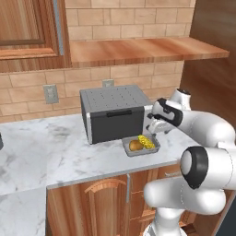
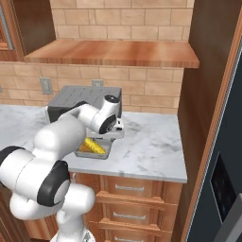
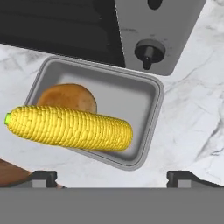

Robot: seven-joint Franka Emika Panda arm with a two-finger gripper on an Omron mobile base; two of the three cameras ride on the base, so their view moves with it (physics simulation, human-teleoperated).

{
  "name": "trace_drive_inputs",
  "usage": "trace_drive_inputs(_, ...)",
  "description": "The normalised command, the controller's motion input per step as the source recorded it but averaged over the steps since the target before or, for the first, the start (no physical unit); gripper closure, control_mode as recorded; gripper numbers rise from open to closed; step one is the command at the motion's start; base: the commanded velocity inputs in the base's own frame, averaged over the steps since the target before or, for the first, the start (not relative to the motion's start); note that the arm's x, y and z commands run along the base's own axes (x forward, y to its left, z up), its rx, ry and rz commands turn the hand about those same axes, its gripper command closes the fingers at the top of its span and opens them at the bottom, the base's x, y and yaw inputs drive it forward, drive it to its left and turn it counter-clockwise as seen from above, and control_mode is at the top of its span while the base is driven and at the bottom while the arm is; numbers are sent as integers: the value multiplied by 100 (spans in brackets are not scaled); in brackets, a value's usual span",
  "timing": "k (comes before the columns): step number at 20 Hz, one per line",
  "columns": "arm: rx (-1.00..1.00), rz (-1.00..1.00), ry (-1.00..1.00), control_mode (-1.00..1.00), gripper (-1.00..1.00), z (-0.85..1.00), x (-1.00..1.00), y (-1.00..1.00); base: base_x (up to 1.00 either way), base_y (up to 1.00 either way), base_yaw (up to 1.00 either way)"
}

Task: Take the corn and potato out of the freezer and place them in the tupperware container on the counter. Then put the tupperware containing the vegetables back in the freezer.

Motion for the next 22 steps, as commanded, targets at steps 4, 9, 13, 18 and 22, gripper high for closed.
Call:
trace_drive_inputs(4, 9, -1, 0, -100, -100, -30, 13, -7, 0, 0, 0)
trace_drive_inputs(9, 5, -2, 0, -100, -100, -16, 19, -12, 0, 0, 0)
trace_drive_inputs(13, 1, -4, 0, -100, -100, -17, 22, -4, 0, 0, 0)
trace_drive_inputs(18, 0, -3, 0, -100, -100, -37, 11, 0, 0, 0, 0)
trace_drive_inputs(22, 0, -3, -1, -100, -100, -32, 10, -7, 0, 0, 0)
